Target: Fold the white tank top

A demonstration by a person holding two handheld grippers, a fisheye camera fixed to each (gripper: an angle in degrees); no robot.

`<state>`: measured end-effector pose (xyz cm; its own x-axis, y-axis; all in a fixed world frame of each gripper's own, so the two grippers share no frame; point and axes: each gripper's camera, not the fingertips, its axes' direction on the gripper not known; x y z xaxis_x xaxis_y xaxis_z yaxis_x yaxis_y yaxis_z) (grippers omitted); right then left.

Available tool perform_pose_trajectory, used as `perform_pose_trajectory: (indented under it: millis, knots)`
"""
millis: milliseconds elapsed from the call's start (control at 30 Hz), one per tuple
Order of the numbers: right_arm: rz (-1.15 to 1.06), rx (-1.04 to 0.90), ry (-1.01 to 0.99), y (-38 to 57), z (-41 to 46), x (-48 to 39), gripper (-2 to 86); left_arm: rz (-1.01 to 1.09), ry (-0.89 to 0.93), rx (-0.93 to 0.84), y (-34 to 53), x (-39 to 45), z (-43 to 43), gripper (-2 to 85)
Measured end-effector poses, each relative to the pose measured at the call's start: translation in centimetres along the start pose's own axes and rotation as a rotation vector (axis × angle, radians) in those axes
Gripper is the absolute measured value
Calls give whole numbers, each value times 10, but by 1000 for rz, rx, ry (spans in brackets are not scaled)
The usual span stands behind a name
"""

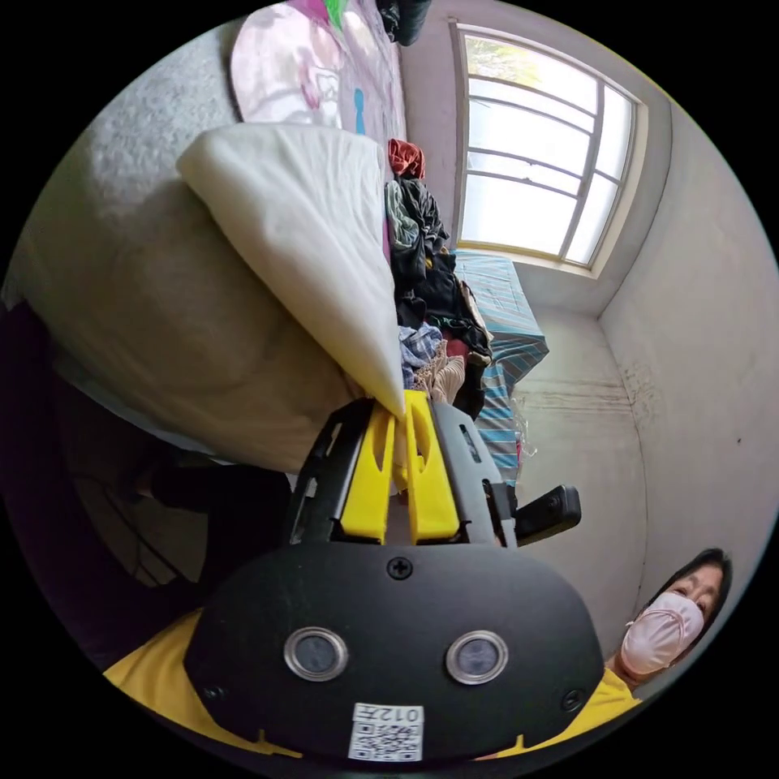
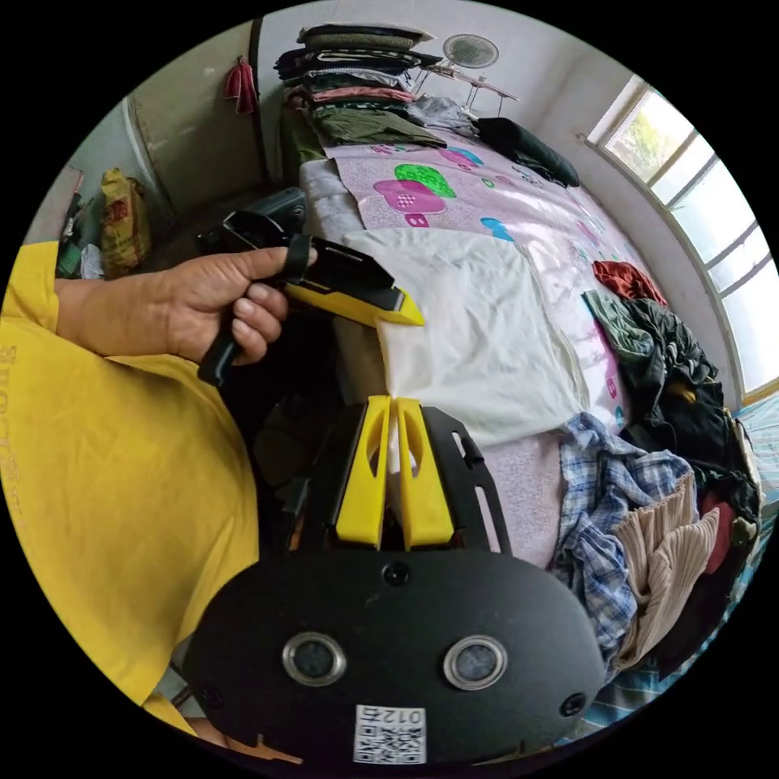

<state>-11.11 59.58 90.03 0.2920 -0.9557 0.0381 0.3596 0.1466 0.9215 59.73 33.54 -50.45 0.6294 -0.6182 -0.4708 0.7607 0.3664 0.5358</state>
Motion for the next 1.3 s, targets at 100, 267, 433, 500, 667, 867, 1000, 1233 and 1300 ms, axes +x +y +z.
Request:
perform_pose_trajectory:
  millis: [100, 267, 433, 500, 667, 867, 1000, 1233, 1300]
  knots:
    - [64, 57, -110, 7, -10, 30, 7, 16, -17, -17, 2, -4, -7, 45]
    - [420, 227, -317, 42, -30, 148, 18, 62, -31, -73, -5, -1, -19, 38]
    - [774, 348, -502, 77, -21, 242, 64, 85, -74, -152, -19, -9, -33, 34]
    - [877, 360, -588, 85, -10, 268, 86, 85, -86, -168, -22, -15, -37, 33]
    - [975, 382, -683, 79, -1, 327, 118, 110, -114, -224, -28, -26, -40, 32]
    - [925, 280, -696, 42, 4, 380, 130, 150, -114, -241, -28, -48, -29, 37]
    - [927, 274, -733, 35, 5, 402, 130, 156, -81, -235, -21, -71, -20, 45]
    - [916, 277, -873, 14, 21, 440, 124, 175, -71, -240, -15, -104, -7, 50]
    - [915, 290, -907, 11, 28, 450, 119, 182, -70, -240, -15, -110, -4, 48]
